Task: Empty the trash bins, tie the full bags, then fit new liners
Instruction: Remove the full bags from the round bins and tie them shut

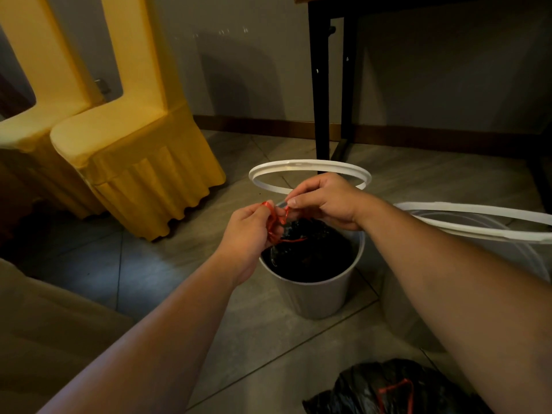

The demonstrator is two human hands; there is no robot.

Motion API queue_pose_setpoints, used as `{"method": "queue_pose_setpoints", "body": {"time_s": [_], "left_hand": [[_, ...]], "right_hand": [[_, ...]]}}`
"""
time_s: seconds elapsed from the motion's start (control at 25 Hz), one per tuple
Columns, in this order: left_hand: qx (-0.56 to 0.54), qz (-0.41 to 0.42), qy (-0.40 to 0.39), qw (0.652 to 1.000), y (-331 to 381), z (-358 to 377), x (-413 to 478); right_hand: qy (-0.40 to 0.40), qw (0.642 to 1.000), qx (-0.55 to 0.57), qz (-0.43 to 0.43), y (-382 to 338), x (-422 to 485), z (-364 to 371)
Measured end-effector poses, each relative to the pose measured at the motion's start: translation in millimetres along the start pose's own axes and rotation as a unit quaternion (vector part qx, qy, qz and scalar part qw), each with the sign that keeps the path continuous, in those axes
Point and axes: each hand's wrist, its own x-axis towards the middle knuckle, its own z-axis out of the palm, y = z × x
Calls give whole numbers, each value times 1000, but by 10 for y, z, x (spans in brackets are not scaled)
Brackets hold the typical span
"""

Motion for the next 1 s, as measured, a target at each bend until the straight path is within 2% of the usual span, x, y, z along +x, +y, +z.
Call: {"method": "queue_pose_setpoints", "body": {"time_s": [0.2, 0.36, 0.48, 0.64, 0.76, 1.0], "left_hand": [[-6, 8, 3, 1000, -67, 15, -20], [11, 13, 21, 1000, -129, 20, -68], [26, 15, 28, 999, -207, -35, -154], [156, 16, 53, 986, -375, -227, -220], [215, -17, 53, 975, -521, -367, -248], [227, -79, 71, 968, -729, -501, -233]], "right_hand": [[58, 998, 9, 3, -22, 85, -6], [155, 987, 28, 28, -26, 210, 1], [232, 972, -23, 42, -20, 281, -37], [317, 946, -43, 59, -49, 361, -198], [344, 936, -14, 72, -46, 401, -288], [383, 917, -56, 98, 133, 479, -437]]}}
